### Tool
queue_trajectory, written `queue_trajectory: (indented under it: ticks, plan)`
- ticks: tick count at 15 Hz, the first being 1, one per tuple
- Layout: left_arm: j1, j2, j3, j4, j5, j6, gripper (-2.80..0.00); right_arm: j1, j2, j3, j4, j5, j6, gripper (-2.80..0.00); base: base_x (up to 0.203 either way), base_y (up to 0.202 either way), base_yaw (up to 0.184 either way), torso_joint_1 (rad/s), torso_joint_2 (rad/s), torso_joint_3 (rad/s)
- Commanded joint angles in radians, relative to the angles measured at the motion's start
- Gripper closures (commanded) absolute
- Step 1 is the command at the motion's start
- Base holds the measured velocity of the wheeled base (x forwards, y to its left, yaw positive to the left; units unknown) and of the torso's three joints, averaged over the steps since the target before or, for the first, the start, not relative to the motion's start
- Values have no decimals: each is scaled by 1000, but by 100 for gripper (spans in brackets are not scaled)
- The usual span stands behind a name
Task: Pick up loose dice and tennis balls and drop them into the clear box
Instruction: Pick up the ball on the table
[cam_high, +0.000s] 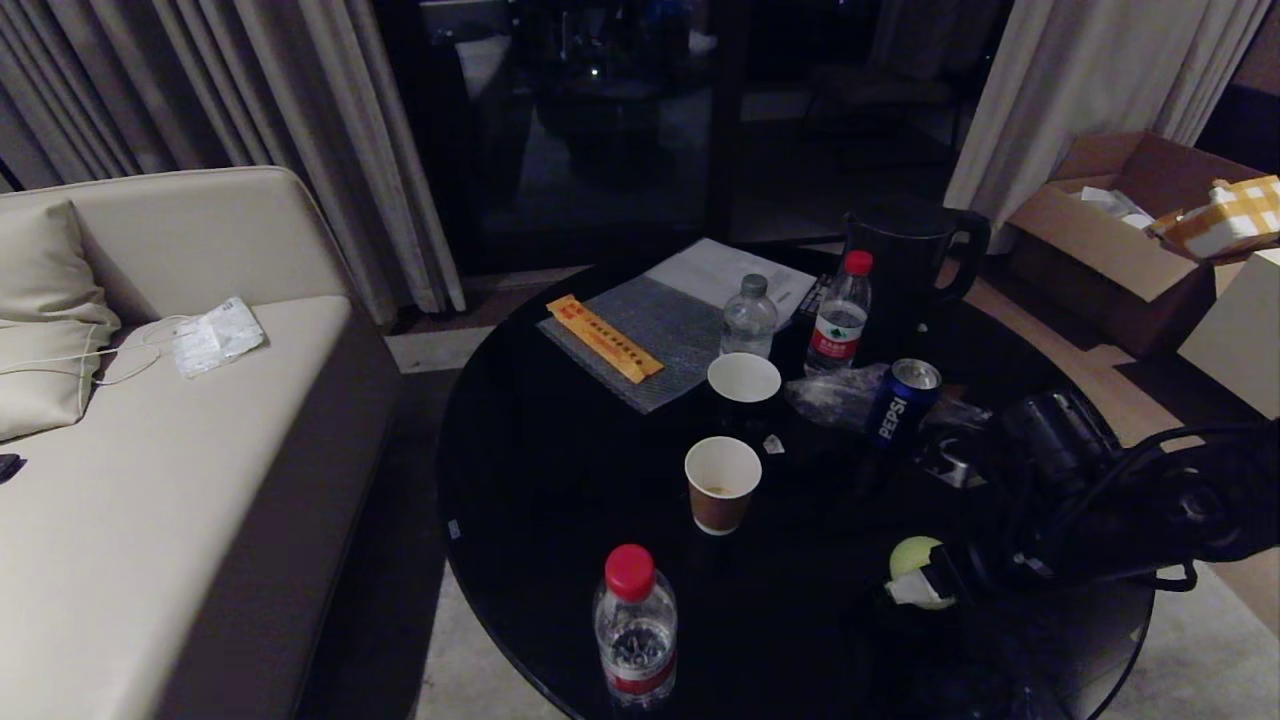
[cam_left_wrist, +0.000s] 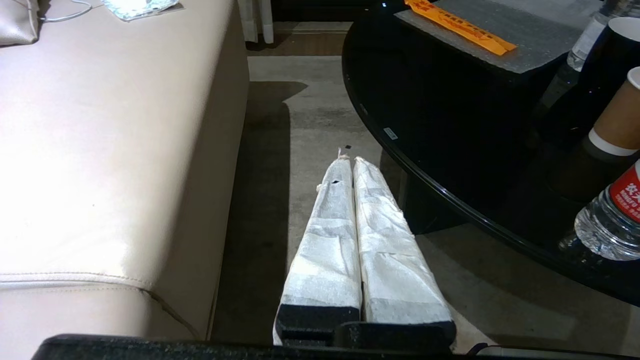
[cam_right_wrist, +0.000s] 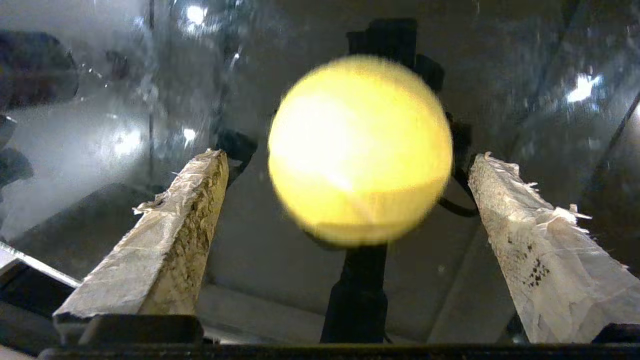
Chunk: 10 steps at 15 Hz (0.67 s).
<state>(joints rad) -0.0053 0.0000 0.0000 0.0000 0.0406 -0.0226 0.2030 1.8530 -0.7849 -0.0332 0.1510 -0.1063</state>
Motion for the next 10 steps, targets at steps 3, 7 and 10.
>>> queue_trajectory:
  ticks: [3, 7, 10]
  plan:
    - [-1, 2, 2, 0, 1, 0, 0, 2, 74, -46, -2, -2, -5, -280, 0, 0, 0, 0, 0, 0]
    - [1, 2, 2, 0, 1, 0, 0, -1, 104, -59, -11, -2, -7, -280, 0, 0, 0, 0, 0, 0]
    - [1, 2, 2, 0, 1, 0, 0, -4, 115, -80, -10, -8, -7, 0, 0, 0, 0, 0, 0, 0]
